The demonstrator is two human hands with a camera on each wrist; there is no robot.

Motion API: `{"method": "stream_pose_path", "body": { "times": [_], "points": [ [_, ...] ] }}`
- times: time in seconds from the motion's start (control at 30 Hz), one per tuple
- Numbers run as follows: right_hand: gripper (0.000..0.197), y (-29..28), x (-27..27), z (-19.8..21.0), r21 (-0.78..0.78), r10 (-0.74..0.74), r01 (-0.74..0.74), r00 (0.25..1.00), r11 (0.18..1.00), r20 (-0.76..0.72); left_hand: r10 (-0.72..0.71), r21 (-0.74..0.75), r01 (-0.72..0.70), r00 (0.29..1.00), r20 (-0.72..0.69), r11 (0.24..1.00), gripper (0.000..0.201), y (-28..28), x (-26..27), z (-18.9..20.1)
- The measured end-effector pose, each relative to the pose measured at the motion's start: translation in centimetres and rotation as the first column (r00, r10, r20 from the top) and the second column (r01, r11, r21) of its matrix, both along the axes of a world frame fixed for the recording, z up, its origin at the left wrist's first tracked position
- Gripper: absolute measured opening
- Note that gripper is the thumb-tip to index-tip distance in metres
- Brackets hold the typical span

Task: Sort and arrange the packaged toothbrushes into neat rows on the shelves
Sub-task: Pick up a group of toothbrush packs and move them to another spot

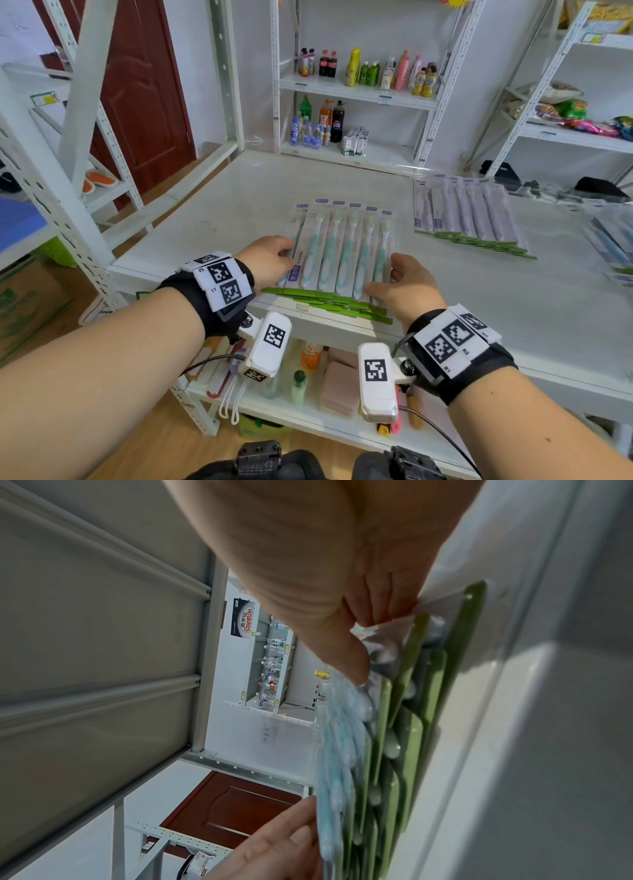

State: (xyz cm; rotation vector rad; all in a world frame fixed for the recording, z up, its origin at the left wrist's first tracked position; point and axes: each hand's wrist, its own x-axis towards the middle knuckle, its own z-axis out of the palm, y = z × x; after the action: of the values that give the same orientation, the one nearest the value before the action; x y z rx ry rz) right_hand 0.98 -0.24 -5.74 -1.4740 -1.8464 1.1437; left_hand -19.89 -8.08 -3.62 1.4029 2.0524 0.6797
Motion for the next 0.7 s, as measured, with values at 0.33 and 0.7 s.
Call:
{"method": "stream_pose_path", "body": {
  "times": [0.33,0.7],
  "points": [
    [0.079,1.1,0.0,0.0,0.017,-0.003,0.002,0.999,1.0,0.037,-0.03,0.003,0.03,0.999,0.044,1.0,0.032,0.8,0.1,0.2],
    [0.062,4.5,-1.2,-0.1,0.036,-0.007,0.007,1.0,0.999,-0.001,-0.044,0.023,0.043,0.999,0.004,0.999,0.032,4.8,-1.0,0.2]
  ]
}}
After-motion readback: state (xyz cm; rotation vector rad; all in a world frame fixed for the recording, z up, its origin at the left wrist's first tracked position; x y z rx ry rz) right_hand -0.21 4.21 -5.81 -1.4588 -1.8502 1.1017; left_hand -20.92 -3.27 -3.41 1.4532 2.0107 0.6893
